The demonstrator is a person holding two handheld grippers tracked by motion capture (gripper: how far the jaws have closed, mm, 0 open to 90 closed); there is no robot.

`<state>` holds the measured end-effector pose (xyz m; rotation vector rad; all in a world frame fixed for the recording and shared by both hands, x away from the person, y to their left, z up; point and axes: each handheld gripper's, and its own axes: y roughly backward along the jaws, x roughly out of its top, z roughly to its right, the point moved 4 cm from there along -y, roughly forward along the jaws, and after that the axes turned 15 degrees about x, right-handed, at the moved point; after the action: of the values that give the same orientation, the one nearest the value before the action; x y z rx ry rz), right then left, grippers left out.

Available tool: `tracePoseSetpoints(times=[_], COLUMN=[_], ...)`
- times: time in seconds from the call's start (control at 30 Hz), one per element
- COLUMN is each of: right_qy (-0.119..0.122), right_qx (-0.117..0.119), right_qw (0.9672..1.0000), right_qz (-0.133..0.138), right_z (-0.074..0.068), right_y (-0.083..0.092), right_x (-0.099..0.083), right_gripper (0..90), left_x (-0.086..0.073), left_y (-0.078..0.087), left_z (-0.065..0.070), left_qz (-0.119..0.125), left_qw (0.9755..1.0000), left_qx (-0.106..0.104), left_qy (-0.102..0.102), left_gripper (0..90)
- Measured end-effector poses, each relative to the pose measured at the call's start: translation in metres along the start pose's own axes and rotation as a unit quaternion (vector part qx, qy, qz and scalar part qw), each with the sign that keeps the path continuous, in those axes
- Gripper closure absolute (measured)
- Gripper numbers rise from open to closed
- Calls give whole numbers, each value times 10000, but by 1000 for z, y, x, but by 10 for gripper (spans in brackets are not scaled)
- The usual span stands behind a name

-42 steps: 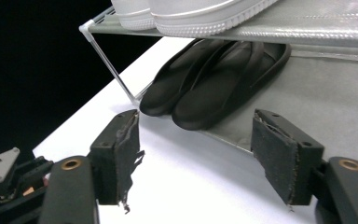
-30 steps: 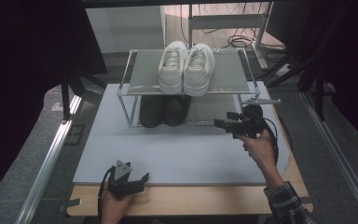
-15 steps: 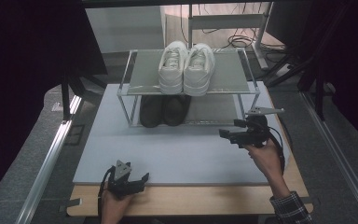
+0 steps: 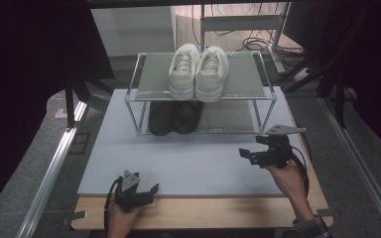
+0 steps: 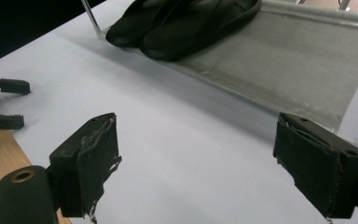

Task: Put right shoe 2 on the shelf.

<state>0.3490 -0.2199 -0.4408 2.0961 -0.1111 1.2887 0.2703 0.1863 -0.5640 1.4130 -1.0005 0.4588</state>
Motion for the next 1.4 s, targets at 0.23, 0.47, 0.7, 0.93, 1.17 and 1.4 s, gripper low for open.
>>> tracePoseSetpoints(times=[0.23, 0.47, 0.7, 0.93, 1.17, 1.4], right_qy=[-31, 6, 19, 82, 159, 205], right_qx=[9, -87, -102, -248, -336, -401], right_qw=[10000, 10000, 9999, 9995, 9985, 9977], right_qz=[17, -42, -49, -195, -397, -504], right_z=[-1, 1, 6, 6, 4, 2], right_y=[1, -1, -2, -7, -17, -25], right_x=[-17, -36, -52, -69, -85, -97], right_gripper=[143, 137, 136, 125, 101, 68], left_x=[0, 0, 0, 0, 0, 0], left_y=[0, 0, 0, 0, 0, 0], left_z=[0, 0, 0, 0, 0, 0], left_qz=[8, 4, 0, -1, -1, -3], left_qw=[10000, 10000, 10000, 10000, 10000, 10000], left_qx=[1, 4, 8, 10, 10, 11], left_qy=[22, 4, 1, 5, 3, 3], left_gripper=[136, 136, 136, 136, 136, 137])
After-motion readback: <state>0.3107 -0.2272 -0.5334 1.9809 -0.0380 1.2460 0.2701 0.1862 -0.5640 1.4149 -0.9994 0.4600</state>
